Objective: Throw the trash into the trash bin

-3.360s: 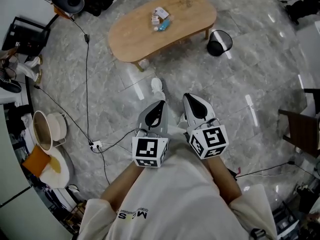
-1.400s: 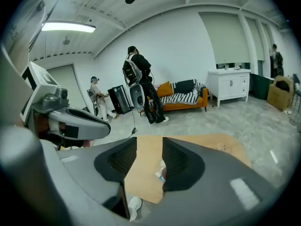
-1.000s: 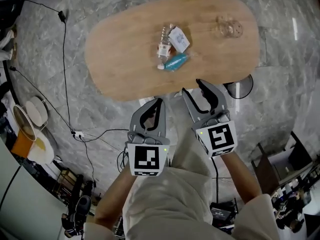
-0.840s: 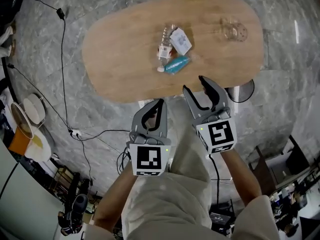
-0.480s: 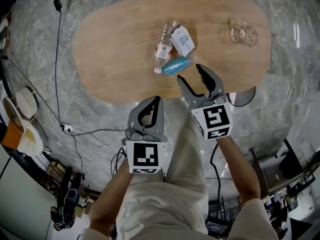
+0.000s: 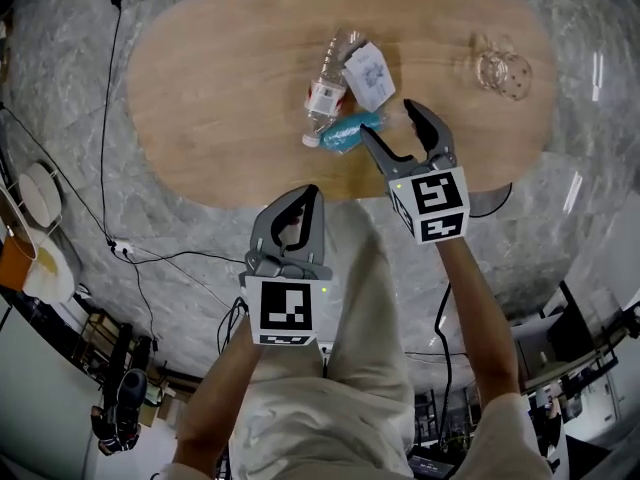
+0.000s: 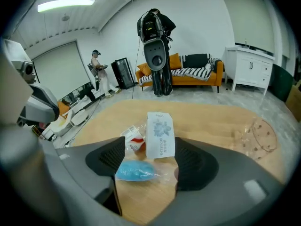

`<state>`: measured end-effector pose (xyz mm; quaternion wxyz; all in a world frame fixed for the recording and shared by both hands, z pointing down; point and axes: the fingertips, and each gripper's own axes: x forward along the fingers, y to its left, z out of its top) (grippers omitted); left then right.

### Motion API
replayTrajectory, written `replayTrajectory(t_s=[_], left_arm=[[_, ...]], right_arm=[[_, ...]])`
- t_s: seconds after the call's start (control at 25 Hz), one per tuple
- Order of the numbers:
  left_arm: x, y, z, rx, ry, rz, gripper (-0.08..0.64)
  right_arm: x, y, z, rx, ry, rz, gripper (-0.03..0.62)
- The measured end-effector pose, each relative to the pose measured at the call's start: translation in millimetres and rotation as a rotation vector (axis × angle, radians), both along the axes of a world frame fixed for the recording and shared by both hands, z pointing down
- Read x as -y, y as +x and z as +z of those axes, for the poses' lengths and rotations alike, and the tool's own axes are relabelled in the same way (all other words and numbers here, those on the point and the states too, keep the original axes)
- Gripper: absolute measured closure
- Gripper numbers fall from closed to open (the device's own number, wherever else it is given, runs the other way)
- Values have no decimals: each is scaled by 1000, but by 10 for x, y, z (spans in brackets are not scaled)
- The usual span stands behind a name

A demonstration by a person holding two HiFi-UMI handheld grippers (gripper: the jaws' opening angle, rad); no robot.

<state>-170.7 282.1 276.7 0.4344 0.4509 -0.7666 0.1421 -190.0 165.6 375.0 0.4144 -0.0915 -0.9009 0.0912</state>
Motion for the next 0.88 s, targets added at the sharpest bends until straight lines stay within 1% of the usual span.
replayTrajectory(t_s=[0.04,0.12,0.2,0.32,0.44,0.56,0.72,0.84,0.88], left_arm=[[26,-4,13,-5,6,1,560],[82,1,43,-9,16,8,560],[107,32,69,-20,23,4,560],[138,73,122,-49,35,-6,560],[191,116,150,-37,37,20,560],[177,142,160,-41,42,3,560],[140,158,144,-33,50,4,560],[75,185,152,-30,52,19,560],[52,186,149,-28,53,23,560]], right_arm=[[17,-26,57,-4,-1,-8,245],[67,-91,161,-8,5,-23,234],[96,-111,254,-19,16,-41,205],[84,-134,417,-37,7,-66,138],[108,-118,530,-48,8,-76,101],[94,-68,601,-63,-8,-90,105],[112,-125,734,-82,-46,-87,146],[94,-137,842,-96,-33,-110,163],[98,-140,857,-96,-17,-116,217]])
